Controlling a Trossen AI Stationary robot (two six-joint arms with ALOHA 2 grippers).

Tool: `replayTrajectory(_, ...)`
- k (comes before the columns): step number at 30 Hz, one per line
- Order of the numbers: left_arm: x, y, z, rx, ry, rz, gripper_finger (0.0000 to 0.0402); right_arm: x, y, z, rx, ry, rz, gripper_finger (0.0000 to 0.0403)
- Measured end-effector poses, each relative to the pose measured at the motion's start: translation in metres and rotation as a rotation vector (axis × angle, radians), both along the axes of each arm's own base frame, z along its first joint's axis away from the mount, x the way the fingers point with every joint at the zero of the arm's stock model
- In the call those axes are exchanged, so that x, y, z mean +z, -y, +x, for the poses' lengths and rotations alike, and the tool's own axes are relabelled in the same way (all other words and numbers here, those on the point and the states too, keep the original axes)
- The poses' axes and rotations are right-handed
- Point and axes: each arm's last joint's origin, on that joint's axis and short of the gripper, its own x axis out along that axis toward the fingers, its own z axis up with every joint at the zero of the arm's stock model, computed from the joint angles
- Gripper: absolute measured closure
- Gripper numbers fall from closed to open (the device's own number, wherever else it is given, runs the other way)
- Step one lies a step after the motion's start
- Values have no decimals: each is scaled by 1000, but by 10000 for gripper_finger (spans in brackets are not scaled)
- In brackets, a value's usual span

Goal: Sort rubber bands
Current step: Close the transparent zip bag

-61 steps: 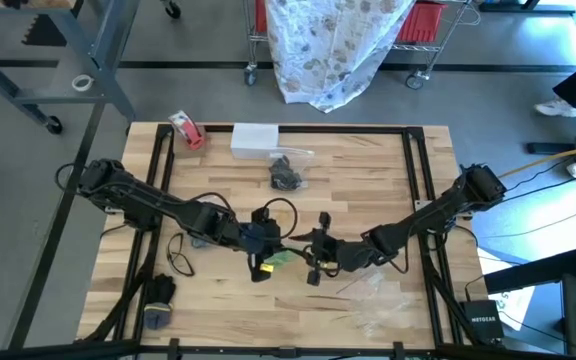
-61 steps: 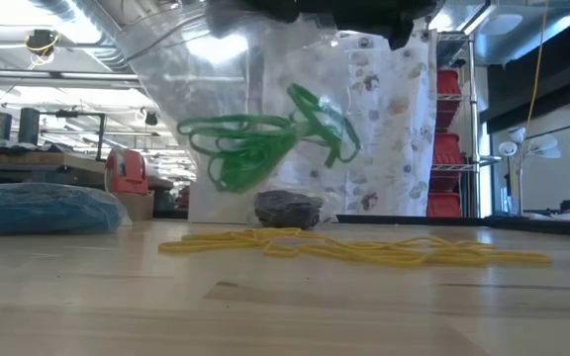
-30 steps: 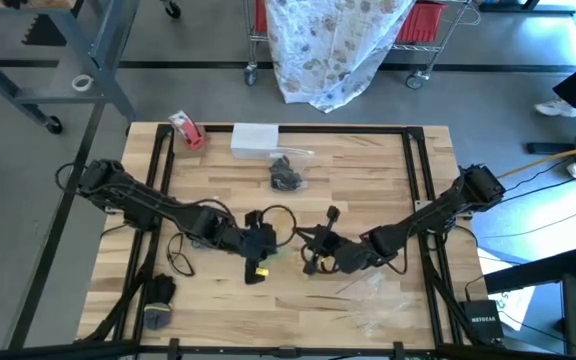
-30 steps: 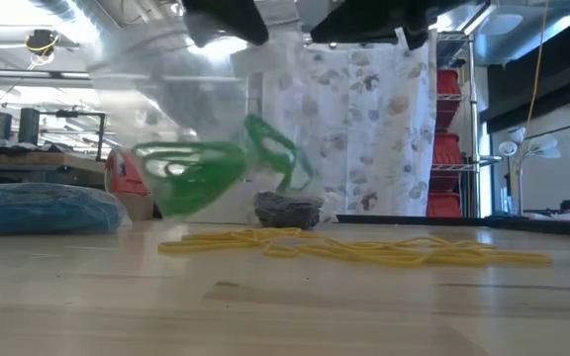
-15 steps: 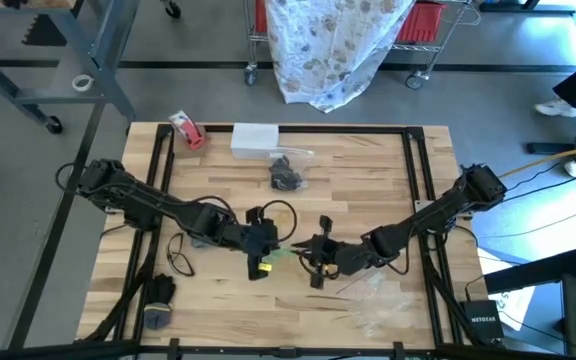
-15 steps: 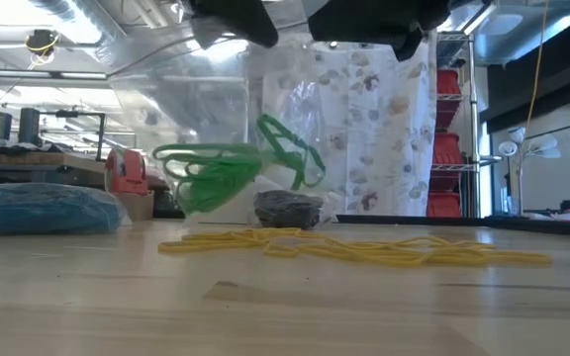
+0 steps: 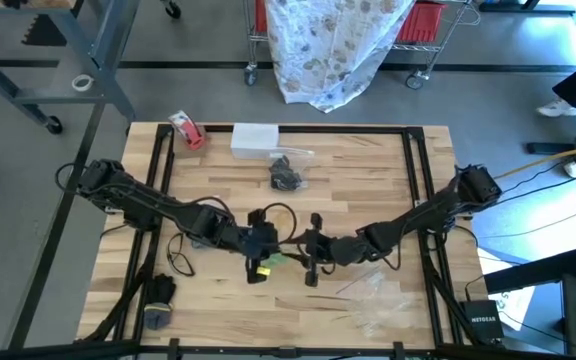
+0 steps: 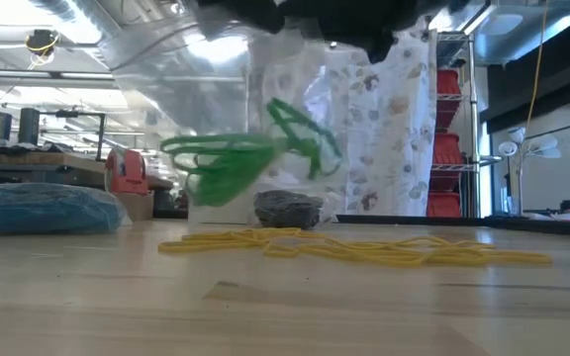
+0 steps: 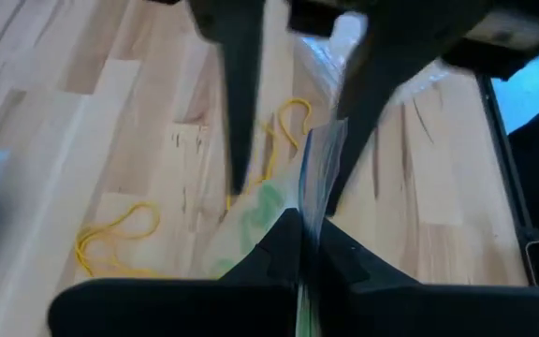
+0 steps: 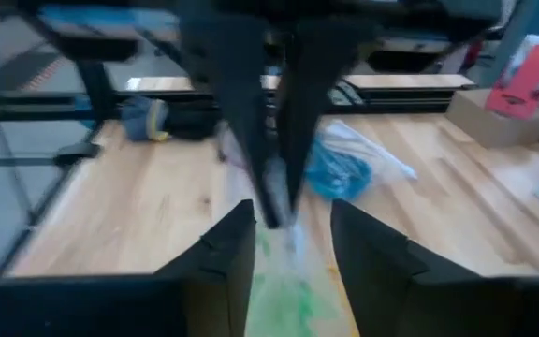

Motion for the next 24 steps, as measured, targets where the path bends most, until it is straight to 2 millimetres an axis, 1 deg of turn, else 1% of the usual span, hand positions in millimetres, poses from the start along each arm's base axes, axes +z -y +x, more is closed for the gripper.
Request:
replayTrajectory(3, 0, 0, 1, 3, 5, 2, 401, -7, 0, 3, -8, -14, -12, 307)
replayTrajectory(7, 1, 0, 1, 5, 15, 3, 401, -8, -1, 3, 4, -19, -35, 374)
replayTrajectory(9, 1, 0, 1, 5, 11, 2, 401, -8, 0, 3, 1, -20, -52, 394)
replayTrajectory(14, 1, -3, 1, 16, 9, -2, 396, -8, 0, 3, -20, -15, -64, 400)
replayTrajectory(20, -2, -4, -1, -1, -29, 5, 349, -8, 1, 3, -28, -18, -67, 402)
replayTrajectory(24, -6, -5, -5, -11, -95, 20, 331, -6, 1, 3, -37, -5, -62, 403)
